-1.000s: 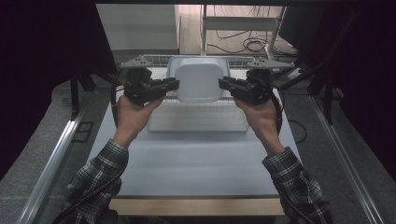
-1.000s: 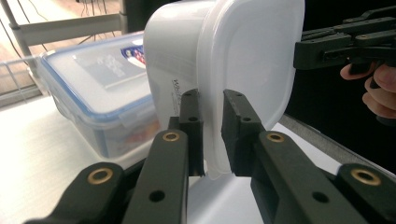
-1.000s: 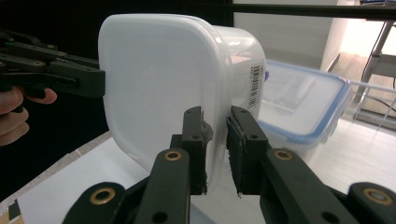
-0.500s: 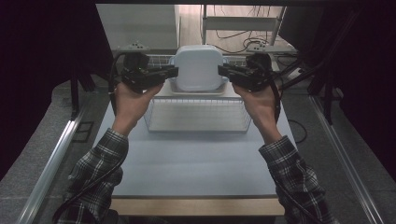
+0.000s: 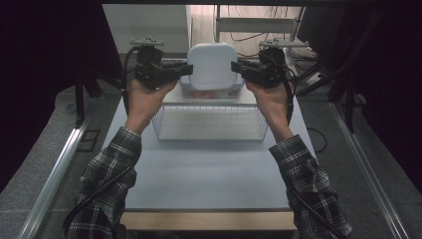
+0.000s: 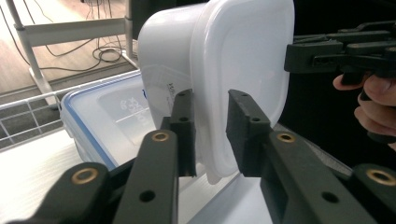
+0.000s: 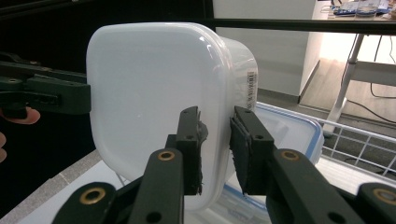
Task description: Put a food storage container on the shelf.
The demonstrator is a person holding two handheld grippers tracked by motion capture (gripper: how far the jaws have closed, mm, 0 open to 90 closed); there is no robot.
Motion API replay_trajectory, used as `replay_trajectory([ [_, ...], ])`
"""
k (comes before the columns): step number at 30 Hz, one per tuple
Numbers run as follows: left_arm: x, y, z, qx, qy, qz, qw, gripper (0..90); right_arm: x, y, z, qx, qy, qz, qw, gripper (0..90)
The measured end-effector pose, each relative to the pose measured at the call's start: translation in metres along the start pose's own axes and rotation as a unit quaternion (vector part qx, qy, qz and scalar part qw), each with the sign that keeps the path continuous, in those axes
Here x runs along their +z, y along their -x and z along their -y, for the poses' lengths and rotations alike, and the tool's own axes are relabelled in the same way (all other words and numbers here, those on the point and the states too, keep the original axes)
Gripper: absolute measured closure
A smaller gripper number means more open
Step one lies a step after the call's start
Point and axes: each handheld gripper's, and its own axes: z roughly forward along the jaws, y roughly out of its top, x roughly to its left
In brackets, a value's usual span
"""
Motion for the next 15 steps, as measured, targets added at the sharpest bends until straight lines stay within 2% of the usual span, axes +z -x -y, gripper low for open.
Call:
replay_trajectory([
  [10, 0.009, -0.006, -0.007, -0.014, 0.003, 0.004, 0.9999, 62.7, 0.01, 0.003, -0.005, 0.008, 0.003, 0.007, 0.9999, 65.3],
  [15, 0.014, -0.007, -0.01, -0.01, 0.002, -0.008, 0.9999, 56.4, 0.015, 0.001, -0.006, 0.003, 0.005, 0.013, 0.9999, 62.0],
])
